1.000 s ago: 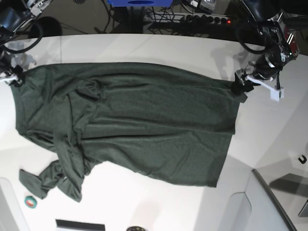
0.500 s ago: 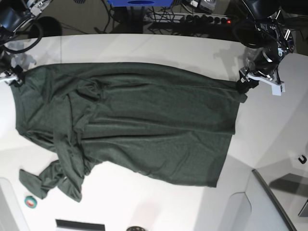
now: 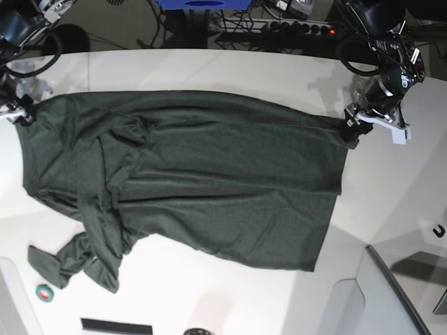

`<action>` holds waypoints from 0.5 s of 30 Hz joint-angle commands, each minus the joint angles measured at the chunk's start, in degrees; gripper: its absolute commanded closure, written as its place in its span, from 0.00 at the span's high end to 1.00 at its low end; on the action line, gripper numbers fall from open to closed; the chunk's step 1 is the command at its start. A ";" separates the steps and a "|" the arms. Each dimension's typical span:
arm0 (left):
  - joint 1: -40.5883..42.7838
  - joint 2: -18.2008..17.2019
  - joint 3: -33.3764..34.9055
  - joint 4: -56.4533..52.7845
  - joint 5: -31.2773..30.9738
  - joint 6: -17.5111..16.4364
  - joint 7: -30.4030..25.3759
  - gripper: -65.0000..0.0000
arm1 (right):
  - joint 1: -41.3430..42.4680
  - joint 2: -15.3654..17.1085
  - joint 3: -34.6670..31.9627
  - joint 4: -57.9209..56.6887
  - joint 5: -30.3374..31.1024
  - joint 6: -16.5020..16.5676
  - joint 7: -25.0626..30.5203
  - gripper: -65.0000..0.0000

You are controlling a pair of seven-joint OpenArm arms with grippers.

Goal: Layout the t-shirt on the table in an organized manner, then fold the t-shirt properly
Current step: 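Lower the left gripper onto the shirt corner and grasp it, then hold the shirt corners with both grippers at the table edge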

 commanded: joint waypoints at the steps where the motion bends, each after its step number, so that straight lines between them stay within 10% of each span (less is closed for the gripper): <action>1: 0.37 -0.14 0.02 -0.35 2.61 1.02 3.26 0.53 | 0.39 0.73 0.01 0.45 -0.48 0.37 -0.82 0.36; 7: 0.37 -0.06 0.28 -0.35 2.61 1.02 3.26 0.50 | 0.39 0.82 0.01 0.45 -0.48 0.37 -0.82 0.36; 15: 0.19 -0.06 0.02 -1.32 2.52 1.02 3.26 0.18 | 0.39 0.82 0.01 0.45 -0.57 0.37 -0.91 0.36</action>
